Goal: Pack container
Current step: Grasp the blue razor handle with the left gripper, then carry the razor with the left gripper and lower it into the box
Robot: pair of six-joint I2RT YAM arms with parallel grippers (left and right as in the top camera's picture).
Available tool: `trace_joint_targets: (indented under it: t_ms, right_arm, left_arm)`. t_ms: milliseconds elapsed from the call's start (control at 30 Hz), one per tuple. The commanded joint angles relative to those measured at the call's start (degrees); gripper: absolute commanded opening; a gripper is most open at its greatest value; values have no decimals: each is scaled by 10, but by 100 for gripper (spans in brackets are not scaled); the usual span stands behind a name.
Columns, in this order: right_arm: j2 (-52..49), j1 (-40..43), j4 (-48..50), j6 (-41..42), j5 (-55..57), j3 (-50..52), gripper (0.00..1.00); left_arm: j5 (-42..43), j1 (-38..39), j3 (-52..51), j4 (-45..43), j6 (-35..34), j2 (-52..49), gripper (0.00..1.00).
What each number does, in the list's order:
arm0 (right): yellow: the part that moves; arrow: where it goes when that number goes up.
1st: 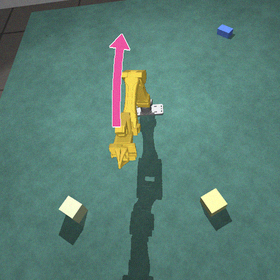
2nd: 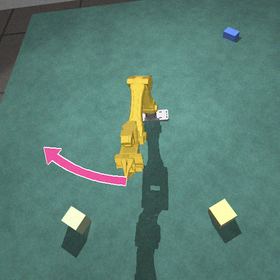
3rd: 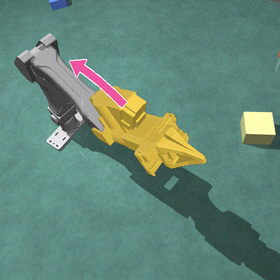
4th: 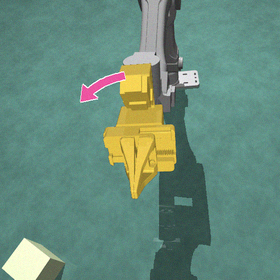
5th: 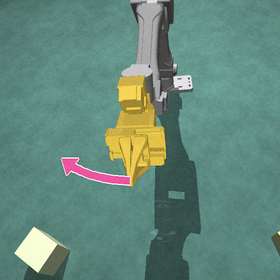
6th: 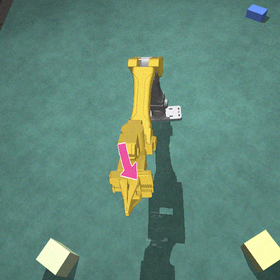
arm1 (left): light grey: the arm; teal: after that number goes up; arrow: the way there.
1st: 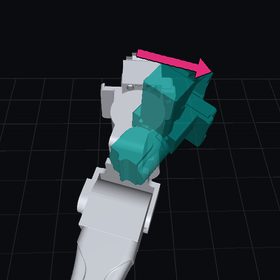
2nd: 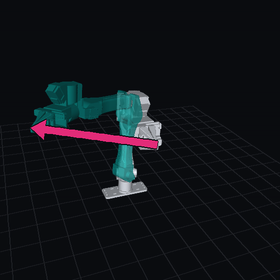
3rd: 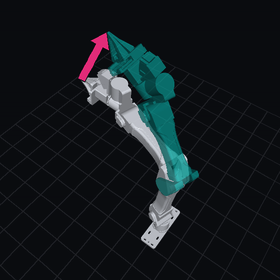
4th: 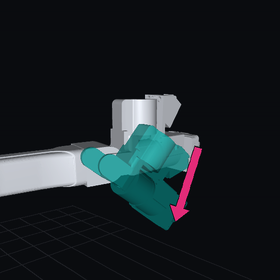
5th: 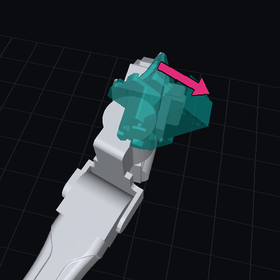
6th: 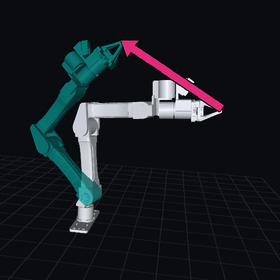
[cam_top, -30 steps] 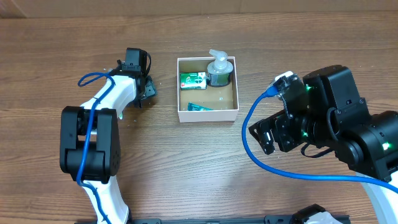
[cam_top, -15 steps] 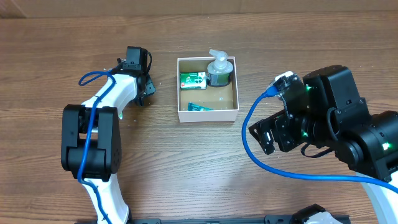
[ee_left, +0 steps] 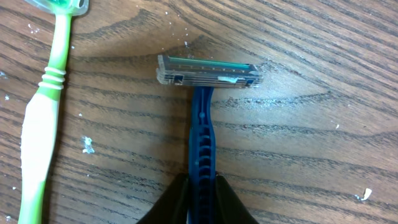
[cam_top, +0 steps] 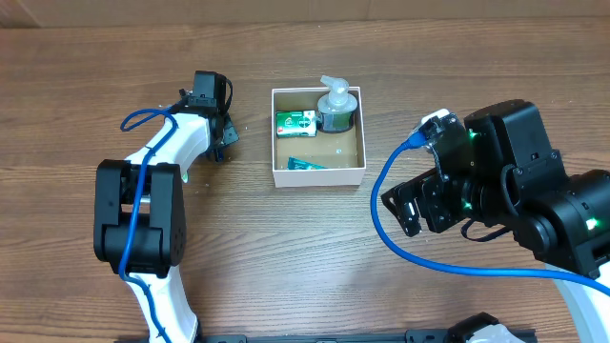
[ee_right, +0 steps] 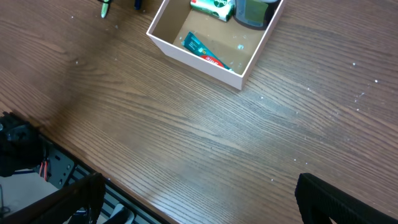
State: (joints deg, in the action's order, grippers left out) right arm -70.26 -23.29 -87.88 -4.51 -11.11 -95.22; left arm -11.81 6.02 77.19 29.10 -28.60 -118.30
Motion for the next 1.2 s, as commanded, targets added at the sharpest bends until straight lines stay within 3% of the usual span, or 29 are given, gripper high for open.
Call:
trace_joint_targets:
  t_ms: [0,100,333,833,967,1167]
  right_arm:
    - [4,2,4,5,4,1,100]
    - [4,2,4,5,4,1,100]
    - [4,2,4,5,4,1,100]
    - [4,2,4,5,4,0,100]
    - [4,2,4,5,4,1,100]
    - [4,2,4,5,4,0,100]
  left_arm:
    - [-5,0,-5,9,0,-28,9]
    - [-6,0,-5,9,0,-28,4]
    - [-6,0,-5,10,1,-16,4]
    - [-5,2,-5,21,27,139,4]
    - [39,17,-5,11,126,191,4]
    - [219,79,-5,-19,438,269,4]
